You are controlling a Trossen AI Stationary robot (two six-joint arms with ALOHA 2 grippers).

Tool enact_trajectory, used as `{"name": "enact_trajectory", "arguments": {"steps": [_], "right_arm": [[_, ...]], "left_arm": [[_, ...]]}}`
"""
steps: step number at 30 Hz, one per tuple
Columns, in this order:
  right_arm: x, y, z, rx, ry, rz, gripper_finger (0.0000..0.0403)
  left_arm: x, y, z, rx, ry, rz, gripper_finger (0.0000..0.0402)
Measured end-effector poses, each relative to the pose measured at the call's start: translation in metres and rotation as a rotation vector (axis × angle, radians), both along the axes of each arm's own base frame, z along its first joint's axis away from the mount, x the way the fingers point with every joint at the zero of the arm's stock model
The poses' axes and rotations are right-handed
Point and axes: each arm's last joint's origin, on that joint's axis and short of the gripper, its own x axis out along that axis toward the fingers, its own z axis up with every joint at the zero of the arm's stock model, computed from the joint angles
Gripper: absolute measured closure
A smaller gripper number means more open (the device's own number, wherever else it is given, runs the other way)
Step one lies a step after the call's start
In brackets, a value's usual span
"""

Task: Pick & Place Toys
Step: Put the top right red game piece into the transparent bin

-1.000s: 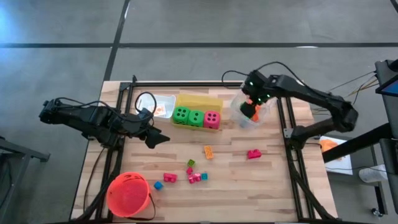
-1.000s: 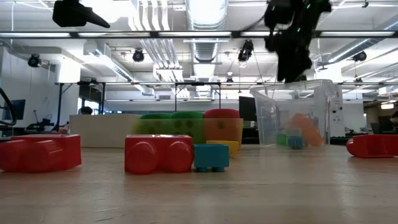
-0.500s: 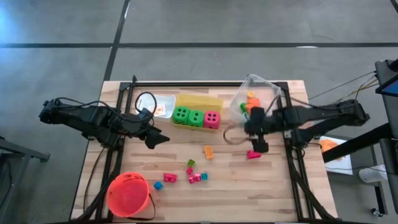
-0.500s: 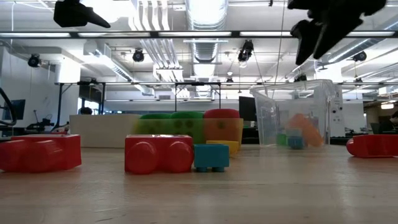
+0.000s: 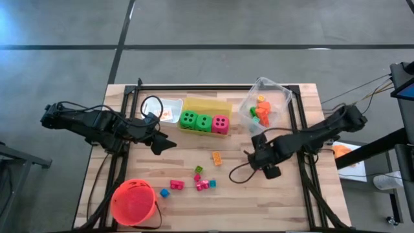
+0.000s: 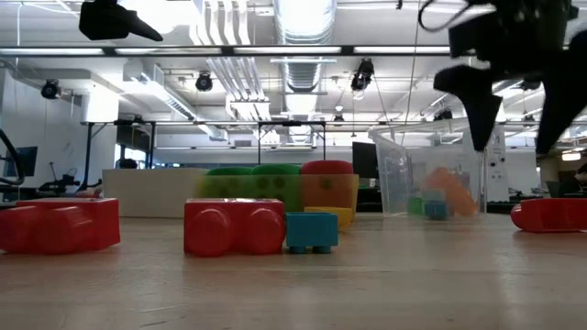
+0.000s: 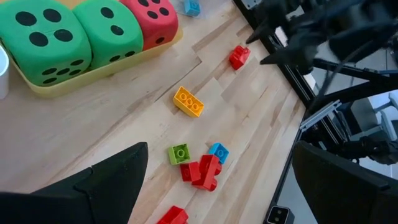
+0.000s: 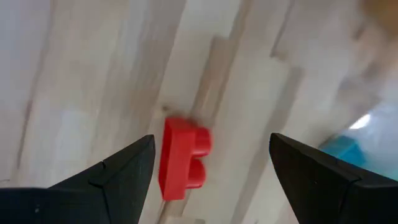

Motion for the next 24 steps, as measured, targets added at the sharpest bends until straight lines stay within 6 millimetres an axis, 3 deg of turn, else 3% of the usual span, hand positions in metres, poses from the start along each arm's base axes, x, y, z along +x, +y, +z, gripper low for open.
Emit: {"name": "enact_trajectory", "arguments": {"steps": [10, 16, 24], "right_arm": [[-0.009, 0.0, -0.05, 0.033, 0.122, -0.031, 0.0092], [-0.02, -0.012, -0.067, 0.04, 0.128, -0.097, 0.0092], [-0.014, -0.018, -0.078, 0.087, 0.126, -0.127, 0.0098]], "left_arm": [[0.0, 0.0, 0.0, -0.007, 0.003, -0.013, 0.0019], [0.0, 0.0, 0.0, -0.007, 0.005, -0.014, 0.0019], [0.0, -0.001, 0.0, -0.01, 0.006, -0.014, 0.0019]]}}
